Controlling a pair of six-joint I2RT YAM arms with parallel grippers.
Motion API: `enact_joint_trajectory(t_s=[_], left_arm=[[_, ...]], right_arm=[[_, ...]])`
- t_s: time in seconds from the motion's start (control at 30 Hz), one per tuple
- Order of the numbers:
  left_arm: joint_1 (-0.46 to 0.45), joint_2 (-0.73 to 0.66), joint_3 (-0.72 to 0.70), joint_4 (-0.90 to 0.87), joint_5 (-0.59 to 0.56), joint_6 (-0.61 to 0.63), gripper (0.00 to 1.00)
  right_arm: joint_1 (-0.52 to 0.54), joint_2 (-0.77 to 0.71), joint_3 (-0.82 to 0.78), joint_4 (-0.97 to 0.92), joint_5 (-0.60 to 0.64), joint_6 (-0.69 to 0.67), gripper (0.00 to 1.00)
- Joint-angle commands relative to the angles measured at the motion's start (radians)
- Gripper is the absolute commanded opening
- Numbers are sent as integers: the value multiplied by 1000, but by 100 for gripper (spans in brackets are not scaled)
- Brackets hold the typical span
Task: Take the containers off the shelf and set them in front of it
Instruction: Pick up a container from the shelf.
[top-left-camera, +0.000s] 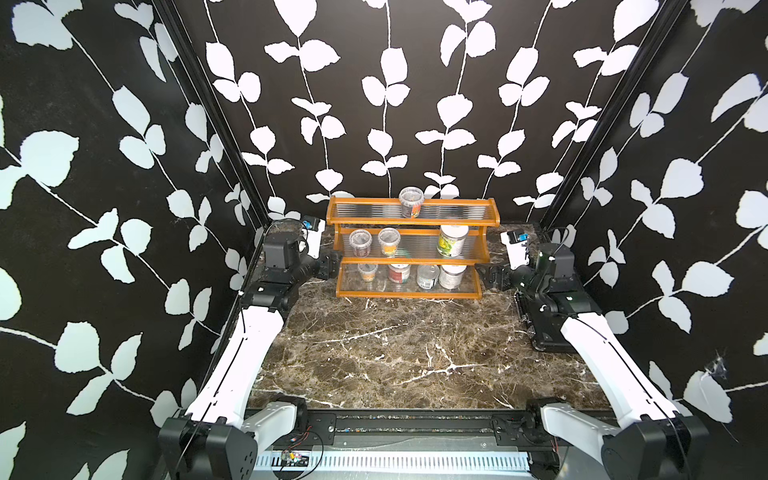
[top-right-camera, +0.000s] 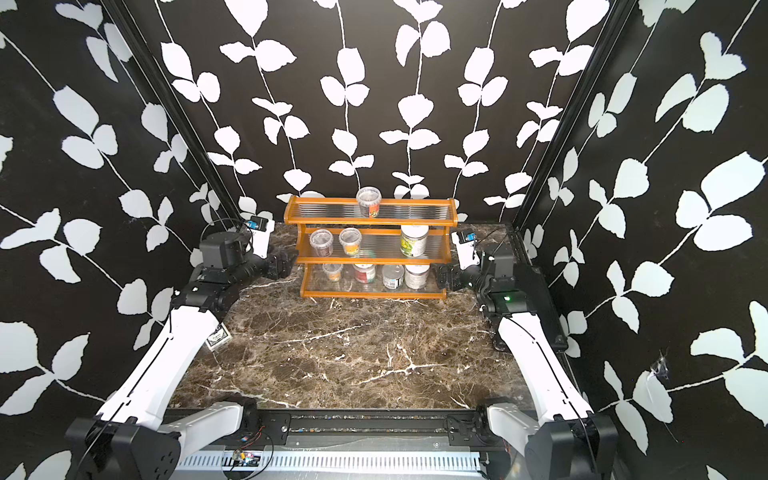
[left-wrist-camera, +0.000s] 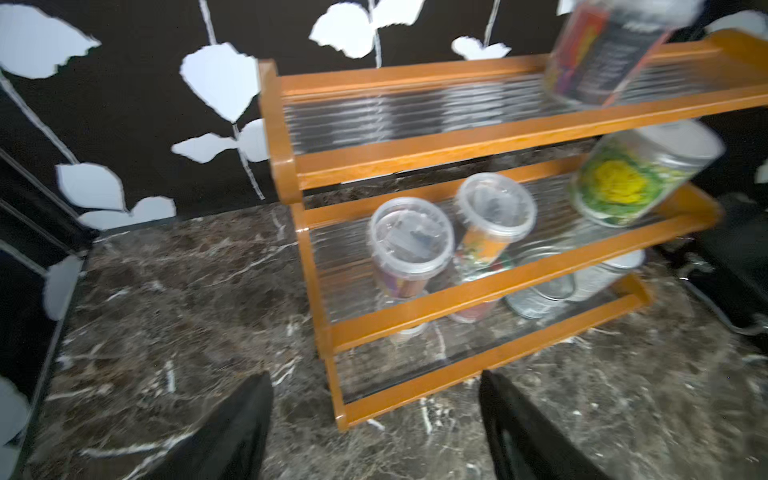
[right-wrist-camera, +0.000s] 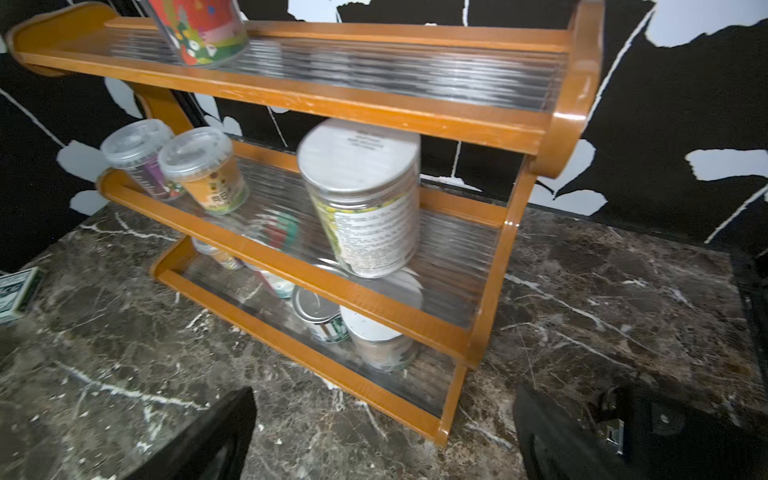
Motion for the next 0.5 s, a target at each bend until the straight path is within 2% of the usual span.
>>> enact_joint_trajectory(t_s=[0.0,0.17,0.33,0.47], left_arm=[[7,-37,-23,77,225,-9,89],[8,-8,-30,126,350,-30,93],[10,1,-103,211,358,-55,94],[10,6,-160,301,359,-97,94]], right_arm=[[35,2,117,-36,-97,7,100],[74,44,203,-43,-145,34,100],[148,118,324,-78,-105,42,100],[228,232,499,-135,-32,36,100]])
